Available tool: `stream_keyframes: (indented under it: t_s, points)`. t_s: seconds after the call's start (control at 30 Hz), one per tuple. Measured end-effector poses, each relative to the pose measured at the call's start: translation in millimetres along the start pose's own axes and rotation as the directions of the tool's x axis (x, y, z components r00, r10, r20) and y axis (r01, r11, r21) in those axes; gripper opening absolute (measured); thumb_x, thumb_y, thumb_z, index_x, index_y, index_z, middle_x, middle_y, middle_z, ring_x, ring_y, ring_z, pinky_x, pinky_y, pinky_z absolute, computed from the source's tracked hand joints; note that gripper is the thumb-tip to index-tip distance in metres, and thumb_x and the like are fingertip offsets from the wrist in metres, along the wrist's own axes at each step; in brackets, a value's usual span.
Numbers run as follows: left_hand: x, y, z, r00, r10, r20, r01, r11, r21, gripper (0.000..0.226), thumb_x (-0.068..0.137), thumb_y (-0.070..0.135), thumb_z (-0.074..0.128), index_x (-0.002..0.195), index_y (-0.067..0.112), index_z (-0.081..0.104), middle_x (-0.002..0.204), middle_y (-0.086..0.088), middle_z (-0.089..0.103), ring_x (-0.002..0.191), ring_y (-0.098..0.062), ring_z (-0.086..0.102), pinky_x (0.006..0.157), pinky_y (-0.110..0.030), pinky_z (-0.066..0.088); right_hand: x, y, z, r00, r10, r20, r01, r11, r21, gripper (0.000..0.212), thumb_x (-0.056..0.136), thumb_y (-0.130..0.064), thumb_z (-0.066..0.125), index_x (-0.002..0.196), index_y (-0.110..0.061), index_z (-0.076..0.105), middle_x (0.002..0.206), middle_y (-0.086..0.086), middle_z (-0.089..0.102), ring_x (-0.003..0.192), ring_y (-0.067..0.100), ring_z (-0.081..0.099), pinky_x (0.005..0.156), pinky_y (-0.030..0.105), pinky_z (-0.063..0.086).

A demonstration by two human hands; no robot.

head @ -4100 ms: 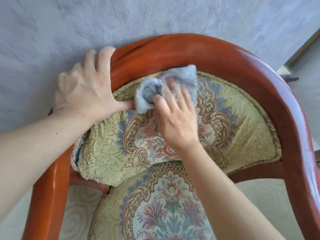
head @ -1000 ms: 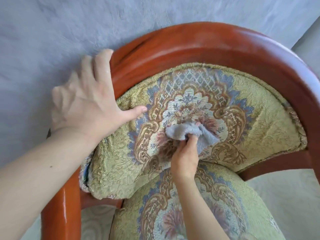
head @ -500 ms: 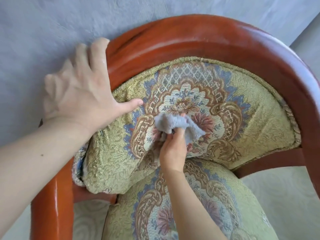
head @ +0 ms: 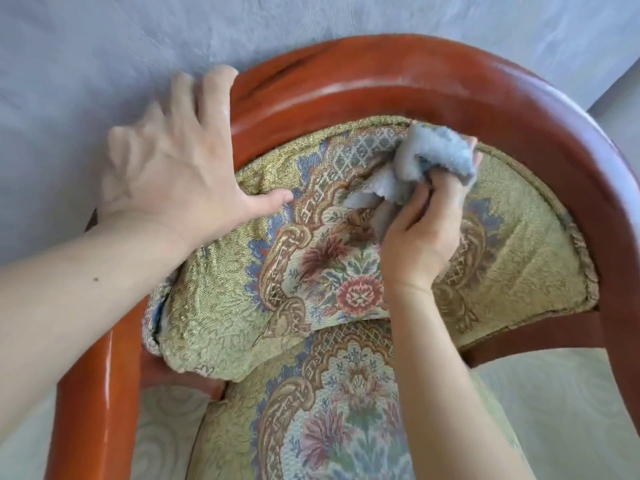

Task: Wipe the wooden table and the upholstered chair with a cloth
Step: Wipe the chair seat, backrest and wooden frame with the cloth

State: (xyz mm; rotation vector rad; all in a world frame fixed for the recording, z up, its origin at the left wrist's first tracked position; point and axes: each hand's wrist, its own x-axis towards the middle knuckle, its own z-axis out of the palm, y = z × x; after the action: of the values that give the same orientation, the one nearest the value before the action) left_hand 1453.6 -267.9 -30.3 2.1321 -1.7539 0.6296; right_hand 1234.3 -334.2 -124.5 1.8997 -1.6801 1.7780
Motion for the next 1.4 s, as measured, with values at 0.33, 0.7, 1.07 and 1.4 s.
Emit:
stream_keyframes:
  t_s: [0.33,0.7,1.07,1.4]
  points:
    - [0.3,0.0,-1.1,0.999,-0.032,0.025,0.032,0.999,-0.010,0.116,0.053,0.086,0.070,0.138,0.014,0.037,0.112,-0.023,0.056,0.087,-0.044,0.063,0.060,-0.047,0.044,-45.2,16.5,-42.2,0.956,-0.253,0.148,0.268,0.959,-0.088,0.040,0.098,0.009,0.046,0.132,-0.010,0.054,0.149,0.014,0.045,0.146,0.024,0.030,0.120,0.048,0.028]
    - [0.2,0.9,-1.0,0.999,-0.031,0.011,0.031,1.000,-0.006,0.118,0.050,0.084,0.073,0.138,0.013,0.040,0.107,-0.022,0.057,0.085,-0.043,0.064,0.060,-0.048,0.048,13.3,-44.3,26.1,0.995,-0.102,-0.013,0.103,0.992,0.077,0.042,0.101,-0.014,0.042,0.137,0.007,0.050,0.152,0.025,0.039,0.146,0.041,0.023,0.124,0.044,0.008]
    - [-0.1,0.8,-3.7,0.999,-0.031,0.041,0.030,1.000,0.009,0.119,0.054,0.086,0.071,0.141,0.014,0.035,0.110,-0.021,0.056,0.088,-0.043,0.064,0.062,-0.048,0.049,13.6,34.3,-20.6,0.956,-0.282,0.085,0.294,0.921,-0.254,0.041,0.104,-0.027,0.048,0.138,-0.005,0.052,0.150,0.028,0.036,0.143,0.039,0.029,0.116,0.057,0.029]
    - [2.1,-4.3,13.8,0.999,-0.017,-0.029,0.014,0.994,-0.106,0.121,0.045,0.084,0.071,0.138,0.016,0.035,0.107,-0.023,0.052,0.085,-0.047,0.061,0.065,-0.058,0.052,-18.9,-35.8,17.8,0.819,-0.509,0.264,0.493,0.860,0.128,0.042,0.104,0.004,0.027,0.137,0.001,0.053,0.149,0.020,0.038,0.140,0.045,0.034,0.116,0.058,0.030]
